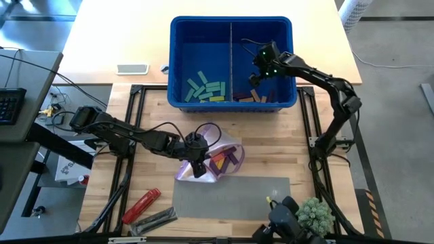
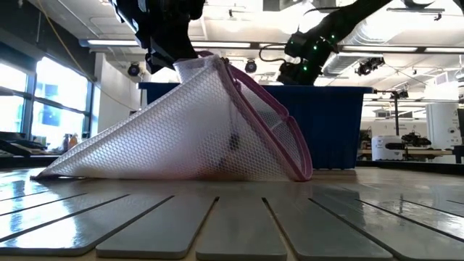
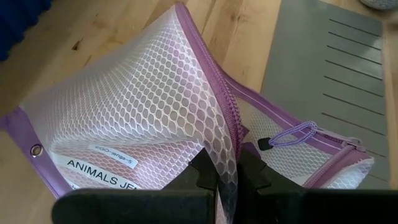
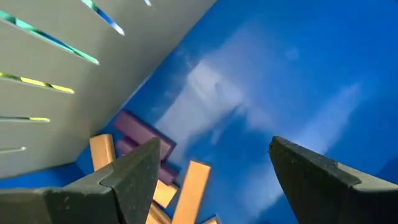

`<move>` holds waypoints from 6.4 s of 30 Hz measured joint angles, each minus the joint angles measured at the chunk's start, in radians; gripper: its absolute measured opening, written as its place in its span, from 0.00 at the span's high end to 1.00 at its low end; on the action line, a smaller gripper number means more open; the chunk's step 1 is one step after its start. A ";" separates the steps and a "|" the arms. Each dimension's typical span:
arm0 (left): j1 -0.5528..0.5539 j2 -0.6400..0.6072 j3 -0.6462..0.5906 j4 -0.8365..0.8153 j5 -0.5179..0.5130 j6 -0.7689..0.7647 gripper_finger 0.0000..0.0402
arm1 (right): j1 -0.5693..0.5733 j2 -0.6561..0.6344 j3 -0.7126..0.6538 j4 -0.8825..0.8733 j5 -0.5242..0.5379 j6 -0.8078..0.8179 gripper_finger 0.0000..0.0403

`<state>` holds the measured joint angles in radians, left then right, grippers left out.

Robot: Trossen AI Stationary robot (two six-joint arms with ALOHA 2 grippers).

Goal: Sort blocks

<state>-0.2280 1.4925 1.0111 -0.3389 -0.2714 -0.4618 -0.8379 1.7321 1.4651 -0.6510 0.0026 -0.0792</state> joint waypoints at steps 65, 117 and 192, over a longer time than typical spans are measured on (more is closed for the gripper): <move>0.039 0.000 0.000 -0.006 -0.001 0.021 1.00 | 0.039 0.205 -0.159 0.020 0.005 -0.474 0.29; 0.040 0.000 0.000 -0.008 -0.002 0.012 1.00 | 0.073 -0.263 0.253 -0.227 -0.049 -0.201 0.29; 0.040 0.000 0.000 -0.007 -0.013 0.021 1.00 | 0.448 -0.315 0.253 -0.237 0.004 0.080 0.29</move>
<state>-0.1875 1.4925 1.0111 -0.3462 -0.2840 -0.4412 -0.3901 1.4174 1.7184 -0.8879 0.0063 0.0010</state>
